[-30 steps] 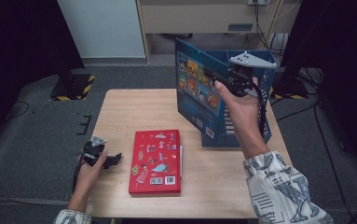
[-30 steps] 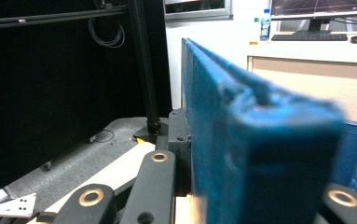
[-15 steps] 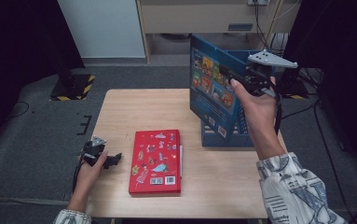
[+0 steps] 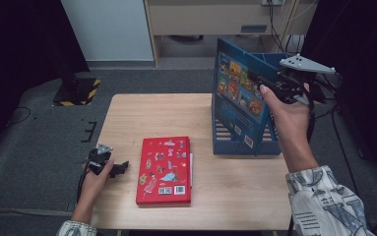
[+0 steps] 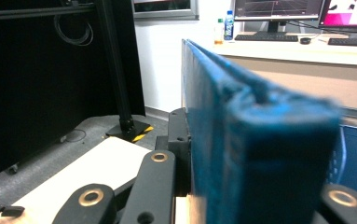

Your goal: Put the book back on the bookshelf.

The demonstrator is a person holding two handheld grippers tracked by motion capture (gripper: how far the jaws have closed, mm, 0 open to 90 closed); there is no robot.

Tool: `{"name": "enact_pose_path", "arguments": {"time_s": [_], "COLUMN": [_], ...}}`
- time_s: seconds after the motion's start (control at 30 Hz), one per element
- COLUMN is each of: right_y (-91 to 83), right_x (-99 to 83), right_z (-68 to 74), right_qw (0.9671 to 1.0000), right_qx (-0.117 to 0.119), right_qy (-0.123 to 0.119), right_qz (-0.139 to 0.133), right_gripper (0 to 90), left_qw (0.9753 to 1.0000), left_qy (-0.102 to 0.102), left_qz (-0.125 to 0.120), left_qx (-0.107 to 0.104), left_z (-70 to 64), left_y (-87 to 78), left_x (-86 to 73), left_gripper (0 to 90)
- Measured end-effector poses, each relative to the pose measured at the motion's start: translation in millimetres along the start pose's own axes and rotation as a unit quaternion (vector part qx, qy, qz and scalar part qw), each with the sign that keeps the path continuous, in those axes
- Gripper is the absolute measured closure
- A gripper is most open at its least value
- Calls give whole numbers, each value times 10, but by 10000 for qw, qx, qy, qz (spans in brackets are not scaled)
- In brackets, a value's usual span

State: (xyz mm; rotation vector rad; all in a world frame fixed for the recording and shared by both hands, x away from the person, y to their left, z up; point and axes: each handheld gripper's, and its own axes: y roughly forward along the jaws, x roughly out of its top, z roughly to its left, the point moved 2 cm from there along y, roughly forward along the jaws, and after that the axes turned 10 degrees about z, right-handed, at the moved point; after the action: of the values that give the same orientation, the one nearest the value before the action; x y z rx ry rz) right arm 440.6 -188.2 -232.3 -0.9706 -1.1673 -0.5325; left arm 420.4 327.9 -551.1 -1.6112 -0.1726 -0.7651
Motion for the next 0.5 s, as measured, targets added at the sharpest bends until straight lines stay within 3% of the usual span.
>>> {"name": "enact_pose_path", "arguments": {"time_s": [0.3,0.5], "right_y": [6,106], "right_x": [-35,-45], "right_z": [-81,-143], "right_qw": [9999,9996], "right_qx": [-106,-225], "right_qy": [18,113], "right_qz": [75,113], "right_gripper": [820,820], "left_qw": [10000,10000], "left_qy": [12,35], "left_qz": [-5,-10], "left_qx": [-17,-26], "left_z": [-8,-14], "left_y": [3,5], "left_x": [5,7], "left_gripper": [0,0]}}
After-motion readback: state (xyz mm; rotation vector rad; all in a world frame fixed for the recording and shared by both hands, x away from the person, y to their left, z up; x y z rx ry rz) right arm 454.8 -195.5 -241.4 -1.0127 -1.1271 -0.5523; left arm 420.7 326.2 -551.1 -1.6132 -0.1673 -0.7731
